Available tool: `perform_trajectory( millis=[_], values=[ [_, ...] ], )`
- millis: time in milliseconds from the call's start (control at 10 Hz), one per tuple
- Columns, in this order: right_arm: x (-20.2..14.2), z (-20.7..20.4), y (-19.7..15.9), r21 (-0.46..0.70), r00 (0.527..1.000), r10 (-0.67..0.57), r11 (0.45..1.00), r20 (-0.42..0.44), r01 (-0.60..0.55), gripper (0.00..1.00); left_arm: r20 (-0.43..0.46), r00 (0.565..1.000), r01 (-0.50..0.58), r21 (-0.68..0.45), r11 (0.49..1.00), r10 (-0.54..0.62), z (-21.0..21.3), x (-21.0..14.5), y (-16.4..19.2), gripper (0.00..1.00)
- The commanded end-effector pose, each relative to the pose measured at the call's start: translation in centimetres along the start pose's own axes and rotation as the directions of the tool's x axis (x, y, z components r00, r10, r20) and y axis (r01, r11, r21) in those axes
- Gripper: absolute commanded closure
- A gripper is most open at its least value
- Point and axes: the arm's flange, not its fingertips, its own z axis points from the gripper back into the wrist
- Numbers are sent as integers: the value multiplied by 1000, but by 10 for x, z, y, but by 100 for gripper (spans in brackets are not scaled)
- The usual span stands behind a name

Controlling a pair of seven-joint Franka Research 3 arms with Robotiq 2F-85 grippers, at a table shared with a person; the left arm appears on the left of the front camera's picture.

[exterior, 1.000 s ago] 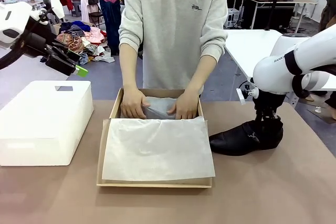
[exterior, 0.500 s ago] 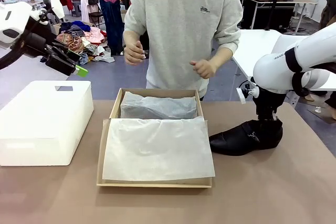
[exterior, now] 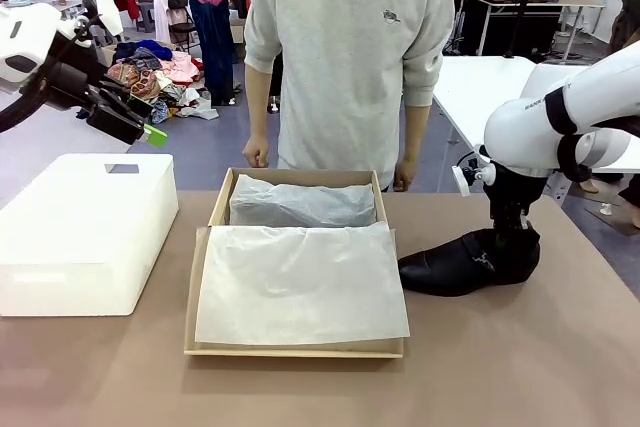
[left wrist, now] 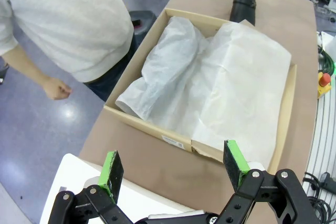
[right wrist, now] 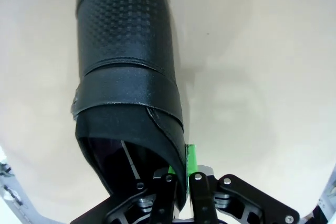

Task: Pack the shoes into the box.
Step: Place the other shoe of the Shoes into the Shoes Box.

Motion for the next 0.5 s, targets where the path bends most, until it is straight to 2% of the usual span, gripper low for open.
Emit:
perform_trajectory(
  millis=[0,100,300,400],
  values=[
    [-12,36,-10,96,997,-78,993,20,75,100,15,1000,11,-10,1000,-11,0,-1,3,0],
    [-17,57,-11,128,990,-136,983,33,130,100,15,1000,11,-10,1000,-11,0,-1,3,0],
    [-17,95,-6,123,967,-244,965,79,233,100,15,1000,11,-10,1000,-11,0,-1,3,0],
    [-15,109,-4,141,936,-344,933,76,332,100,15,1000,11,-10,1000,-11,0,-1,3,0]
  ],
)
